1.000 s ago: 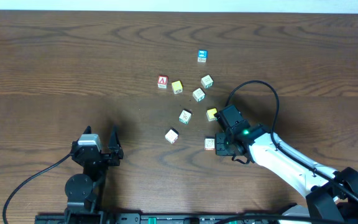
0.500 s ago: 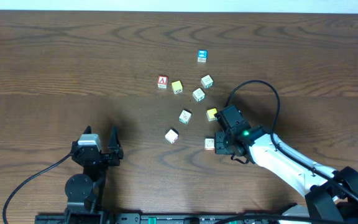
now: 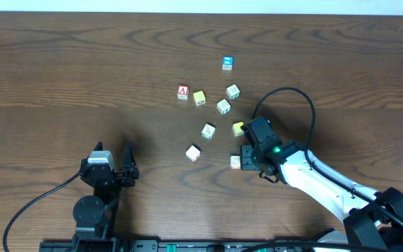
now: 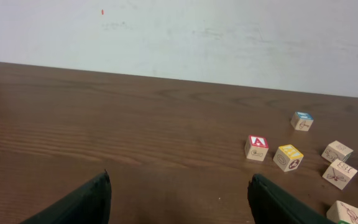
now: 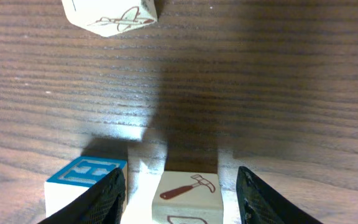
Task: Lift 5 blocks
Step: 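Lower the B block beside the blue-topped block and open the right gripper, then grasp the yellow W block with the right gripper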
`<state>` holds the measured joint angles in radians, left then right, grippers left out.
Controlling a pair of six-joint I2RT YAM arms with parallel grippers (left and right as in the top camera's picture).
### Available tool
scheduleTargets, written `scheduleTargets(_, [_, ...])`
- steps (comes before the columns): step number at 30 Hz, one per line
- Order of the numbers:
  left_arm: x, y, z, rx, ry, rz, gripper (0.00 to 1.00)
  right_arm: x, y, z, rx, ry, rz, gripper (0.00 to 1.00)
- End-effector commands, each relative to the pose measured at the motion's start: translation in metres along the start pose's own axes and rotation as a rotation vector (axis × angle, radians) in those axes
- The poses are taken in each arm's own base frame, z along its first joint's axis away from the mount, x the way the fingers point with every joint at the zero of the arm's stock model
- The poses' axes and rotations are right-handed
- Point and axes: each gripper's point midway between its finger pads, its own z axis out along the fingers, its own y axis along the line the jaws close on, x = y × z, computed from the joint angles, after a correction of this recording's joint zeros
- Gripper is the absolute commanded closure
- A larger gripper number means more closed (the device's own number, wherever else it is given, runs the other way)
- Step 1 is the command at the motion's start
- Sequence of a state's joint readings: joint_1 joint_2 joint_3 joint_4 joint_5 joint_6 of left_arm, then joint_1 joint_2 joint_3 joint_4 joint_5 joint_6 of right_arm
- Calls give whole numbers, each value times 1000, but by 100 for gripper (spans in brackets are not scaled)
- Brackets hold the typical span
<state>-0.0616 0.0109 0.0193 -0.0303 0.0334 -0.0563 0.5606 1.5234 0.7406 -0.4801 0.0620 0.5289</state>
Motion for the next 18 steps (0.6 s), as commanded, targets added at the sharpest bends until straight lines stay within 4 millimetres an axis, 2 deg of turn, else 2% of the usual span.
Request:
scheduleTargets(1, [15, 8, 1, -37, 46, -8, 29, -22, 9, -11, -6, -50, -59, 43])
scheduleTargets(4, [15, 8, 1, -37, 46, -8, 29, -36, 17, -20, -18, -75, -106, 40])
scheduleTargets(7, [15, 8, 1, -37, 46, -8, 29, -51, 25, -30, -32, -110, -158, 33])
scheduleTargets(10, [15, 8, 1, -37, 46, -8, 29, -58, 29, -35, -40, -129, -164, 31])
scheduleTargets(18, [15, 8, 1, -37, 46, -8, 29, -70, 34, -23, -39, -164, -210, 28])
